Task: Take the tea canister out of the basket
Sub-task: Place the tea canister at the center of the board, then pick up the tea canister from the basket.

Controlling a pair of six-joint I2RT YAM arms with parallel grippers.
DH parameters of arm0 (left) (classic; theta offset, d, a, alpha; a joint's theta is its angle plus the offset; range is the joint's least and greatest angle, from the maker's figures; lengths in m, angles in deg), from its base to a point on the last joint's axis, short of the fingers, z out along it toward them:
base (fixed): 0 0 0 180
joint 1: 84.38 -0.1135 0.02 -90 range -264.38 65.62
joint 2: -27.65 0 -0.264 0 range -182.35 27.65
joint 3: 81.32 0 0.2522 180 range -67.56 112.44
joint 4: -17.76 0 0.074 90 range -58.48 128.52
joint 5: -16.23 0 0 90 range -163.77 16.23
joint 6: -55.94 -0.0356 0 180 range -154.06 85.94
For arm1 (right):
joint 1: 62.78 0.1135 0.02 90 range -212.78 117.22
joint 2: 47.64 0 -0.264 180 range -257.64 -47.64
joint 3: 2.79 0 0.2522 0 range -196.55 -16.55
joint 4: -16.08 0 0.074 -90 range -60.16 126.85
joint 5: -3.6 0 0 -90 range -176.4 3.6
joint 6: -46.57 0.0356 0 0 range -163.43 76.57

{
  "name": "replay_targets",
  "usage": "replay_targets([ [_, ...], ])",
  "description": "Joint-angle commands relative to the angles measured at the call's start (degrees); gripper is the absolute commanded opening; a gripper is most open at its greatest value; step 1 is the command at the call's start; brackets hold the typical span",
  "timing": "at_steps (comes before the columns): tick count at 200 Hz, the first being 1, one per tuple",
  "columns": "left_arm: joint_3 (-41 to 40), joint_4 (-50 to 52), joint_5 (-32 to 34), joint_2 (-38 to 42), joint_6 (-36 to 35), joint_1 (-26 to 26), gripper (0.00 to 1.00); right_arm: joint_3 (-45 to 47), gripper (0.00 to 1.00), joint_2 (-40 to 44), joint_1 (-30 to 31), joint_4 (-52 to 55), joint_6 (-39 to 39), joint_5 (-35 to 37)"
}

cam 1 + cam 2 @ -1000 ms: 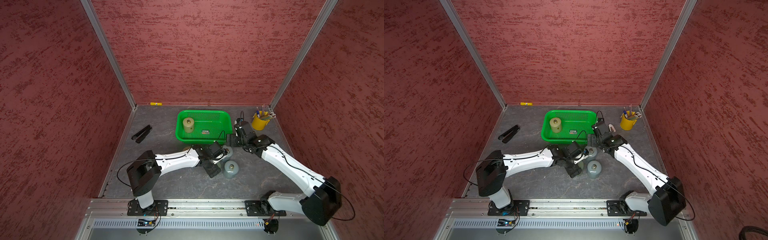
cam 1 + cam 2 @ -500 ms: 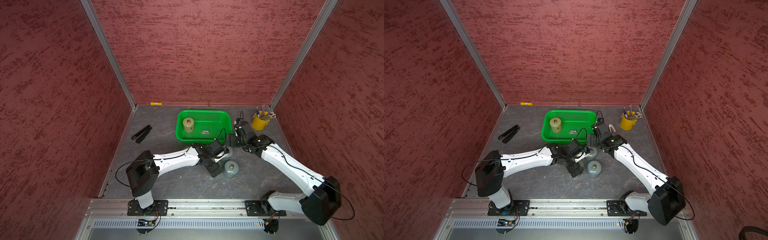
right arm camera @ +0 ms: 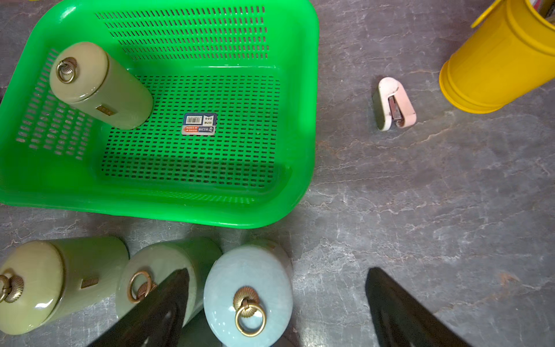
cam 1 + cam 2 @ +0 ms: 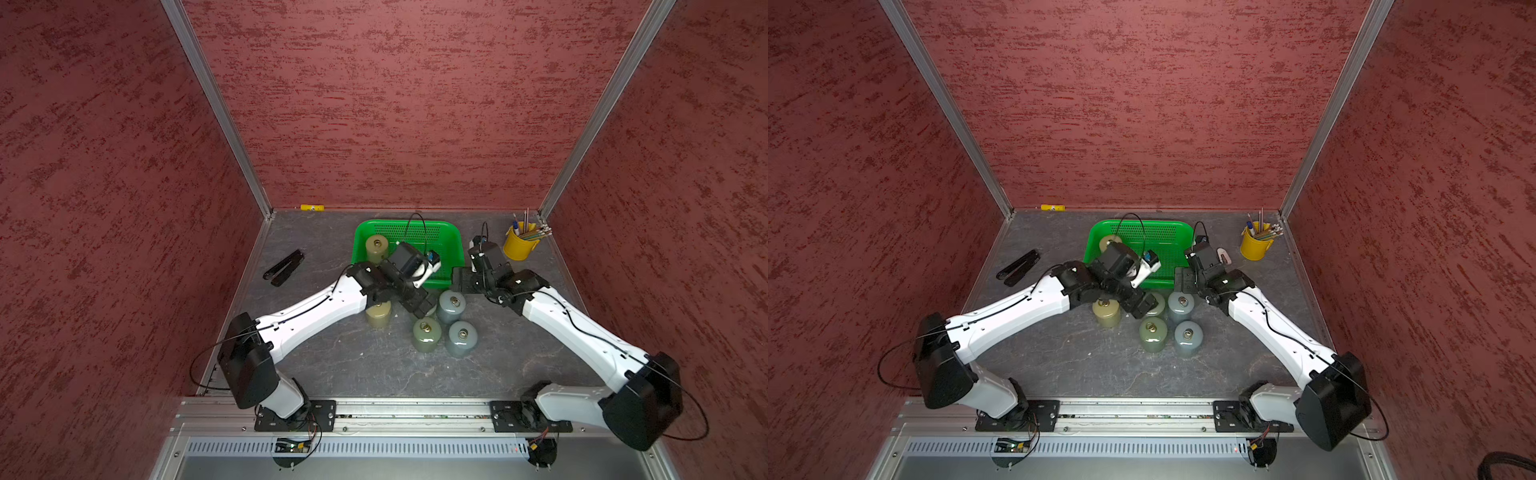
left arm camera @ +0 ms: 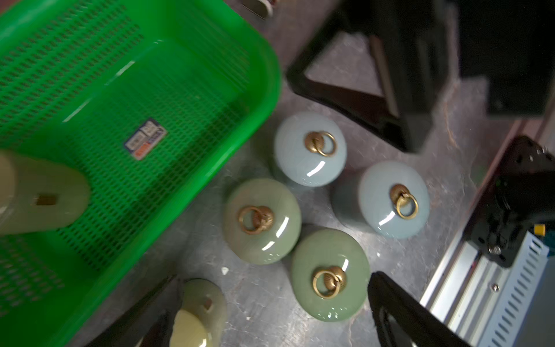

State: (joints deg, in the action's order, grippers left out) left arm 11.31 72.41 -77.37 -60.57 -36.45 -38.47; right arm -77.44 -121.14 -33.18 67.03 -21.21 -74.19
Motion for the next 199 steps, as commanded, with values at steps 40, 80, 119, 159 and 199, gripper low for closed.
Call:
replay_targets([
  [40, 13.25, 4.1, -1.47, -10.83, -0.32, -15.07, 1.0, -0.25, 0.97, 0.22, -1.21, -1.55, -0.42, -0.75],
  [80, 21.36, 6.62, 1.38, -18.77, -7.53, -19.18, 1.0, 0.78, 0.98, -0.13, -1.22, -2.71, 0.17, -1.25],
  [119, 27.71, 8.05, 1.1, -24.76, -11.43, -22.42, 1.0, 0.6, 0.99, -1.42, -1.34, -2.91, 0.05, -2.08],
  [159, 34.56, 10.44, 1.11, -31.92, -12.13, -24.32, 1.0, 0.23, 0.99, -2.09, -1.37, -3.09, -0.09, -2.44],
  [199, 37.1, 10.45, -0.82, -36.16, -11.16, -25.96, 1.0, 0.41, 0.99, -2.19, -1.29, -2.93, -0.1, -2.5],
])
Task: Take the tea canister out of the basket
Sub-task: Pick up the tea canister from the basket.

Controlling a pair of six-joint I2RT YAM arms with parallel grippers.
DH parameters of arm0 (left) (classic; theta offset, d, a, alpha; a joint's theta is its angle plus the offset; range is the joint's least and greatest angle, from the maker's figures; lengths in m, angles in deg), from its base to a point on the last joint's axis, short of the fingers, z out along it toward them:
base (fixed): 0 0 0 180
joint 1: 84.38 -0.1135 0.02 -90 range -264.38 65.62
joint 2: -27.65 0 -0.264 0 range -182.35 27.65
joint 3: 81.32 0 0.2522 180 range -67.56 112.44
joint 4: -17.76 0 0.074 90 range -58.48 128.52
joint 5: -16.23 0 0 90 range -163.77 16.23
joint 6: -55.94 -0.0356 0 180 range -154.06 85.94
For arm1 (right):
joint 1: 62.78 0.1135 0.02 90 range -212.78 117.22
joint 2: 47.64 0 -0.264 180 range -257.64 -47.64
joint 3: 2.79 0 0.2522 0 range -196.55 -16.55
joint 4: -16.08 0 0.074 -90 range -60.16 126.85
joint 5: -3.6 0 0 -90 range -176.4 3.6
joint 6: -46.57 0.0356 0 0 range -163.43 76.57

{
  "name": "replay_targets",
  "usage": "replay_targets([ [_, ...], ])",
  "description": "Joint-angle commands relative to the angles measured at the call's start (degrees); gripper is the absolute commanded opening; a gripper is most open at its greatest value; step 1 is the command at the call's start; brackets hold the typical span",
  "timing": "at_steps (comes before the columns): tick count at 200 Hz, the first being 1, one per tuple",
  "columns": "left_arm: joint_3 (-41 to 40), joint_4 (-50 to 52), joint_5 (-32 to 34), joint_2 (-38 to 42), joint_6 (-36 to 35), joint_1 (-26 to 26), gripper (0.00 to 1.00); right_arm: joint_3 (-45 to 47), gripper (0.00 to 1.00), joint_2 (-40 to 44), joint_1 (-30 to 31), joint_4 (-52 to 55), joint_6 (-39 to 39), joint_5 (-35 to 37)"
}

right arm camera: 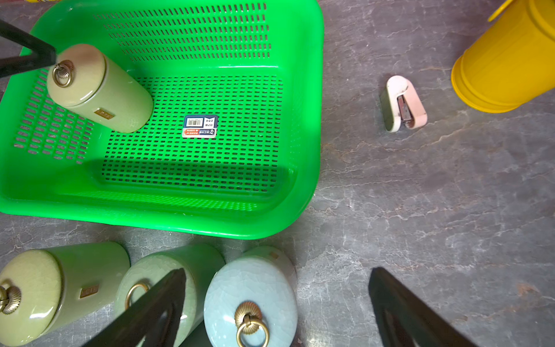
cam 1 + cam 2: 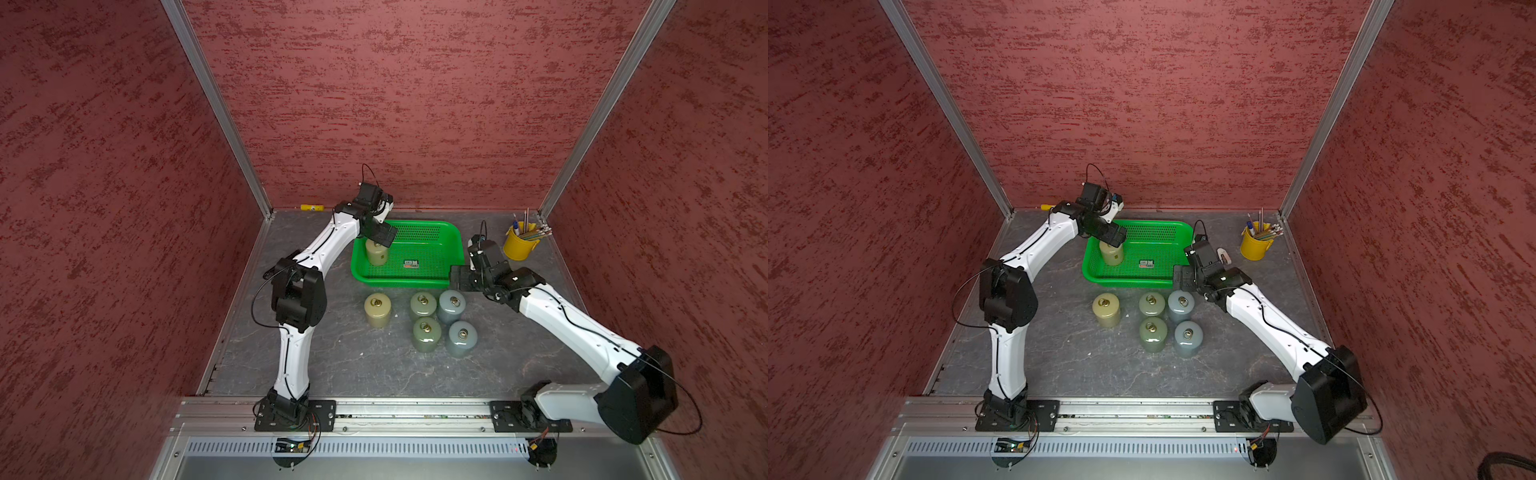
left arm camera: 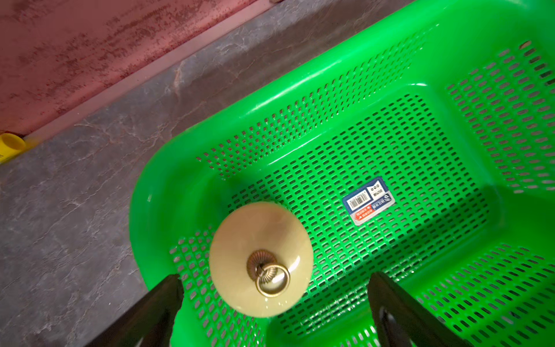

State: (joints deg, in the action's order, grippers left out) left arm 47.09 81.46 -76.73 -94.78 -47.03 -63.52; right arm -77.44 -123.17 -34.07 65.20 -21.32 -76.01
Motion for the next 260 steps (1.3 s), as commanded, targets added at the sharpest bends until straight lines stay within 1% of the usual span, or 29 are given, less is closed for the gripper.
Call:
replay_targets([
  [1, 1.34, 1.4, -1.49, -2.03, -0.62, -0.95, 1.0, 0.41, 0.99, -0.15, -0.4, -1.09, -0.02, -0.7],
  [68, 2.38, 2.63, -1.37, -5.83, -0.23, -1.55, 1.0, 0.41, 0.99, -1.13, -0.47, -1.47, 0.06, -1.07],
  [157, 2.67, 3.49, -2.06, -7.44, 0.72, -1.58, 1.0, 0.42, 0.99, -2.79, -0.41, -2.09, 0.29, -1.32],
  [183, 2.85, 3.93, -2.17, -8.16, 0.82, -1.57, 0.97, 0.17, 0.99, -3.1, -0.42, -2.22, 0.16, -1.38],
  [212, 2.86, 4.35, -1.86, -8.77, 0.91, -1.58, 0.92, -0.11, 0.99, -3.46, -0.48, -2.13, 0.13, -1.39],
  [237, 3.3, 4.62, -2.14, -9.25, 1.02, -1.63, 0.91, -0.22, 0.99, -3.53, -0.41, -2.18, 0.21, -1.51],
  [260, 3.38, 4.65, -2.19, -9.23, 1.15, -1.69, 0.86, -0.12, 0.99, -3.3, -0.41, -2.02, 0.18, -1.41],
])
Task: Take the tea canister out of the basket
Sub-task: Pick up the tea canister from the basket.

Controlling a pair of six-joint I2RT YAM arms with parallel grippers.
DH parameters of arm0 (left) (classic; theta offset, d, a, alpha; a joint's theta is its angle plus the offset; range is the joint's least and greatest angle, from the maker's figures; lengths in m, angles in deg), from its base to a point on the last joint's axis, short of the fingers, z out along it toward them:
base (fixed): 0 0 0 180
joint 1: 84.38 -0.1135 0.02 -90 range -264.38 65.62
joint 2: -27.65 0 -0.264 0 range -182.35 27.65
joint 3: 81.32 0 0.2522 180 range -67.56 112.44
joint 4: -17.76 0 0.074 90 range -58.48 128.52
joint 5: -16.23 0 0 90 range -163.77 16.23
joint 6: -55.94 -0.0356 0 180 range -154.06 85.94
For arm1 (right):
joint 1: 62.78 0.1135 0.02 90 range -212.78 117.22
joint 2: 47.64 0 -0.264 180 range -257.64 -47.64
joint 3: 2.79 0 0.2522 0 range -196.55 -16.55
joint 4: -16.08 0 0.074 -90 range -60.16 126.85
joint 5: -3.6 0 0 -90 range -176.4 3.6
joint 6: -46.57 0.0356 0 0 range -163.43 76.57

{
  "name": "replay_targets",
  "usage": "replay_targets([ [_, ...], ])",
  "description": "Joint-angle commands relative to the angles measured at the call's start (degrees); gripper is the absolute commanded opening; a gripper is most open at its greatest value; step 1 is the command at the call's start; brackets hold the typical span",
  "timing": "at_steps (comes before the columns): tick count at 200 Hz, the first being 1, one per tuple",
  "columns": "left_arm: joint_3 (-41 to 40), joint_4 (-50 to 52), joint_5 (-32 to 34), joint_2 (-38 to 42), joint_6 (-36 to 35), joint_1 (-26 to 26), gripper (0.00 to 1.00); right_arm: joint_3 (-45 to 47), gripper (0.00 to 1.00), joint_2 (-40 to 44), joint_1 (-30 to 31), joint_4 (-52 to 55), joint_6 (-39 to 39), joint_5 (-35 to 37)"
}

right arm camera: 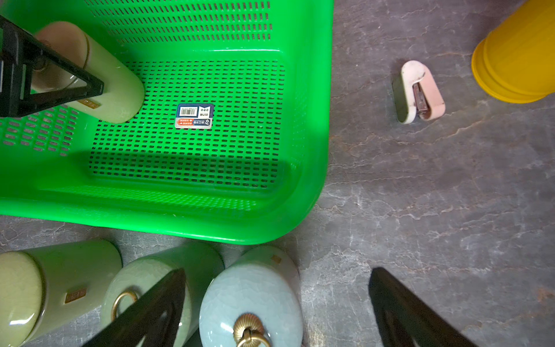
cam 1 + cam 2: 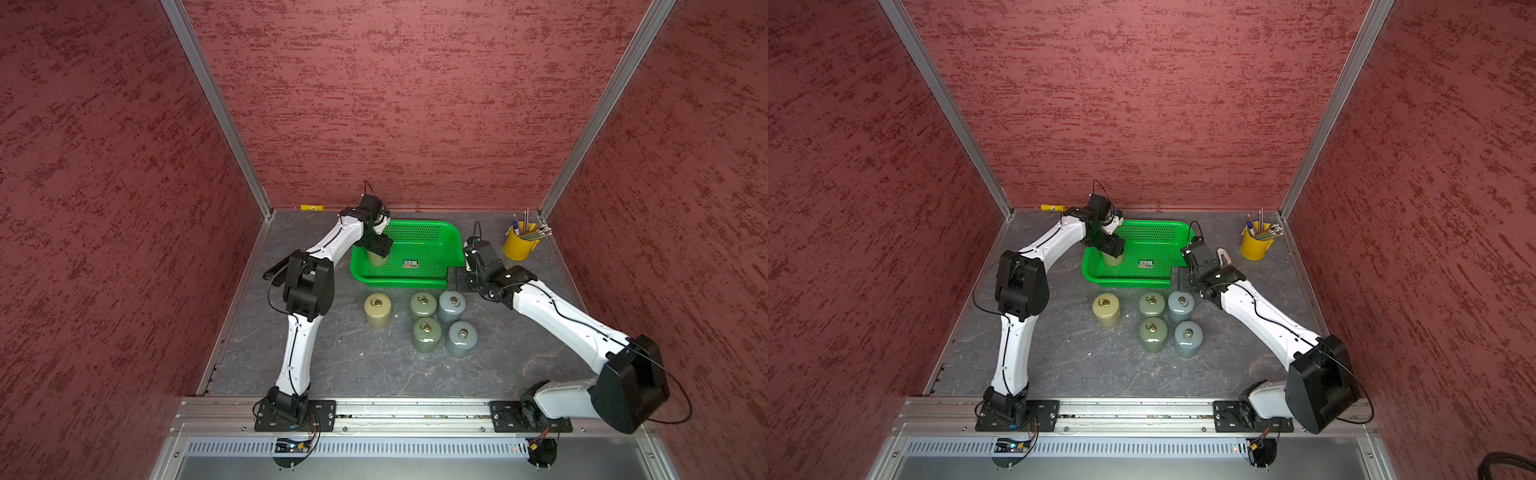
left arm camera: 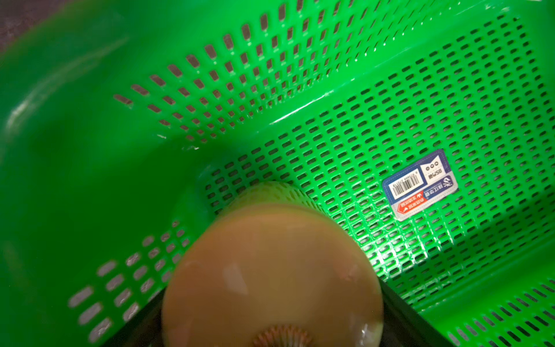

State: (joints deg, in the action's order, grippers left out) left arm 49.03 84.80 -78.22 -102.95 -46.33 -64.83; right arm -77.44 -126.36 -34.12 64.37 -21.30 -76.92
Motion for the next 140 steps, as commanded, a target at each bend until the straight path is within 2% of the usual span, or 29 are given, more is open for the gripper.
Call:
replay_targets([
  [1, 1.44, 1.3, -0.67, -1.01, 0.47, -0.34, 0.86, -0.12, 0.99, -0.16, -0.36, -1.16, 0.13, -0.5],
  [48, 1.23, 0.98, -0.26, 0.14, 0.28, 0.59, 0.74, -0.16, 0.99, -0.1, -0.41, -1.41, 0.28, -0.68],
  [61, 0.34, 0.27, 0.29, 1.43, 0.08, 1.34, 0.63, -0.11, 0.99, -0.05, -0.37, -1.52, 0.37, -0.74],
  [78, -4.34, -4.15, 1.36, 5.29, 0.16, 2.4, 0.54, -0.29, 0.99, 0.09, -0.36, -1.37, 0.37, -0.85],
  [93, -8.13, -7.78, 0.56, 8.69, 0.42, 2.85, 0.43, -0.12, 0.99, 0.53, -0.36, -1.29, 0.39, -0.69],
  [120, -10.83, -9.64, -2.29, 13.11, 1.07, 3.19, 0.41, -0.18, 0.99, 0.92, -0.33, -1.47, 0.19, -0.6],
  [128, -11.44, -9.88, -2.17, 14.45, 1.21, 3.58, 0.34, -0.32, 0.99, 0.81, -0.37, -1.52, 0.17, -0.68],
  [140, -13.83, -11.61, -2.35, 17.13, 1.45, 4.36, 0.09, -0.4, 0.99, 0.62, -0.43, -1.7, 0.18, -0.77],
])
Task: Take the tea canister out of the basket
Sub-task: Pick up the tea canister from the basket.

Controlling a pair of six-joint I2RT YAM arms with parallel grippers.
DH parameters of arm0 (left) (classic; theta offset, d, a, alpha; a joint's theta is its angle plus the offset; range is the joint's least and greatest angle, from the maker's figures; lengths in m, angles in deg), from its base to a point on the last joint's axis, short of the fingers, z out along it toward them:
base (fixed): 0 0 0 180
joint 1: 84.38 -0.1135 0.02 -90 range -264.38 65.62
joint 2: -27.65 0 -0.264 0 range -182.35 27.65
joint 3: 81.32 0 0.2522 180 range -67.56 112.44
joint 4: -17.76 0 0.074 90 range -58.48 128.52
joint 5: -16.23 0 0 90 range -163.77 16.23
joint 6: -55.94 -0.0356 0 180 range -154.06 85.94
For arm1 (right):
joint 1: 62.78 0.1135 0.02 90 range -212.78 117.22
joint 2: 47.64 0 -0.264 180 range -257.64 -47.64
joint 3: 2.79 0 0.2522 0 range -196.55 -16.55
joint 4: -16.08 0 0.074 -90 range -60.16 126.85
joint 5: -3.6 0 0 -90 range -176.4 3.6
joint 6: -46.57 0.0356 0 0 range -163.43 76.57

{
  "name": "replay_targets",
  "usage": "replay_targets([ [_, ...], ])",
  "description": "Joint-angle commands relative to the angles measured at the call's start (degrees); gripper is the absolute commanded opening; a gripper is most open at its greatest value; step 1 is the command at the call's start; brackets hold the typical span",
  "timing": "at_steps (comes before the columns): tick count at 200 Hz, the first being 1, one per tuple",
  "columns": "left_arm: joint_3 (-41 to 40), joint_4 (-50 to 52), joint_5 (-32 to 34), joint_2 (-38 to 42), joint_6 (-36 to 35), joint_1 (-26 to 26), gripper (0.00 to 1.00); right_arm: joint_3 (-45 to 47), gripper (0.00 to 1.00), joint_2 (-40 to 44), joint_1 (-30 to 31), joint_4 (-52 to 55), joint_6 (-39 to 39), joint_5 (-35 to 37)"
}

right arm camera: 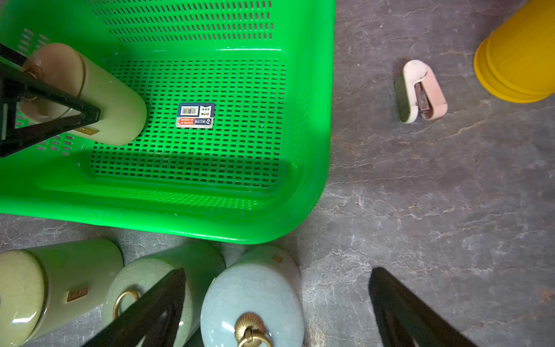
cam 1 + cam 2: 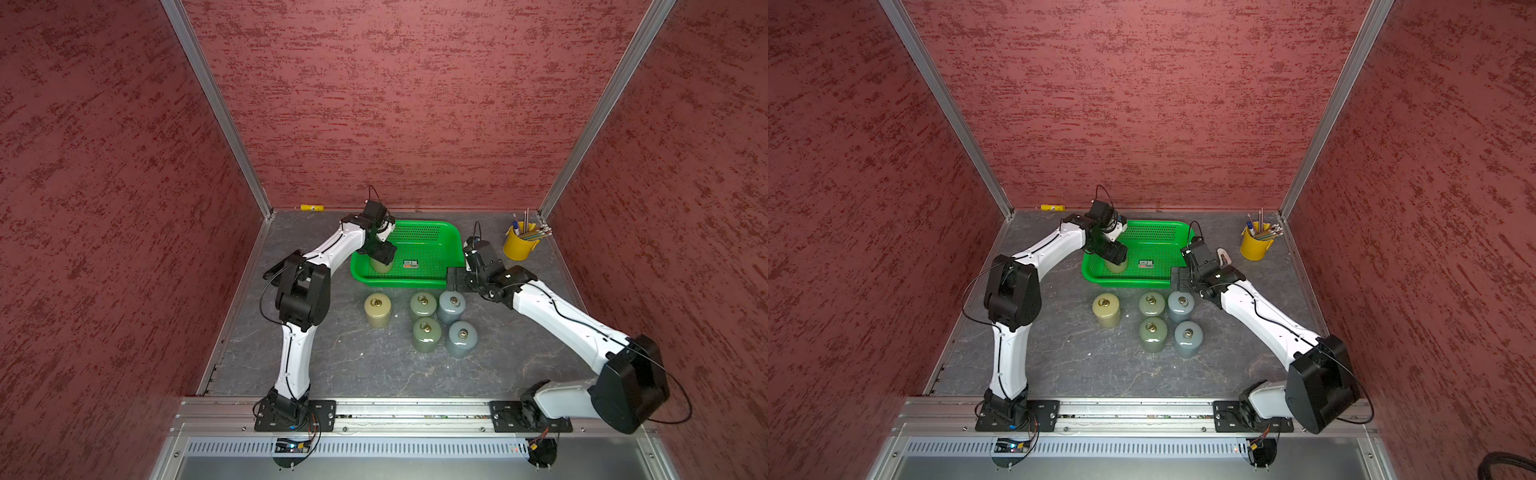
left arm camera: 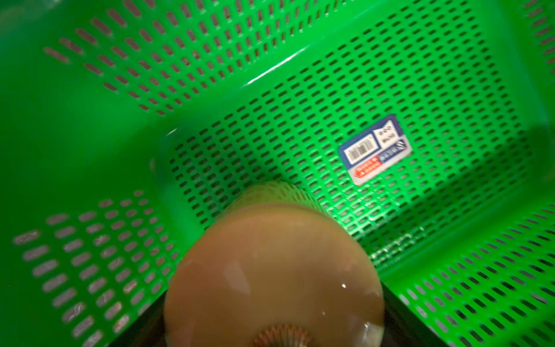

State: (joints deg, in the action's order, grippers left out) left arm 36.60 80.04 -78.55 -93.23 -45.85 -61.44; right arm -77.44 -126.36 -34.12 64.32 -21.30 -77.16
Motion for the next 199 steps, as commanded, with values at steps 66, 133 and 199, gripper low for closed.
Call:
replay_targets([
  [66, -15.46, -14.37, -7.63, 24.94, 1.33, 5.63, 0.0, -0.9, 0.99, -0.23, -0.41, -2.64, -0.07, -0.97],
  [133, -15.38, 0.17, -11.31, 37.12, 0.65, 14.8, 0.0, -0.84, 0.99, -0.6, -0.44, -3.77, -0.49, -1.43],
  [199, -17.16, 17.14, 1.89, 38.09, 3.11, 23.48, 0.0, -0.38, 0.99, 0.16, -0.38, -4.42, -0.77, -1.96],
])
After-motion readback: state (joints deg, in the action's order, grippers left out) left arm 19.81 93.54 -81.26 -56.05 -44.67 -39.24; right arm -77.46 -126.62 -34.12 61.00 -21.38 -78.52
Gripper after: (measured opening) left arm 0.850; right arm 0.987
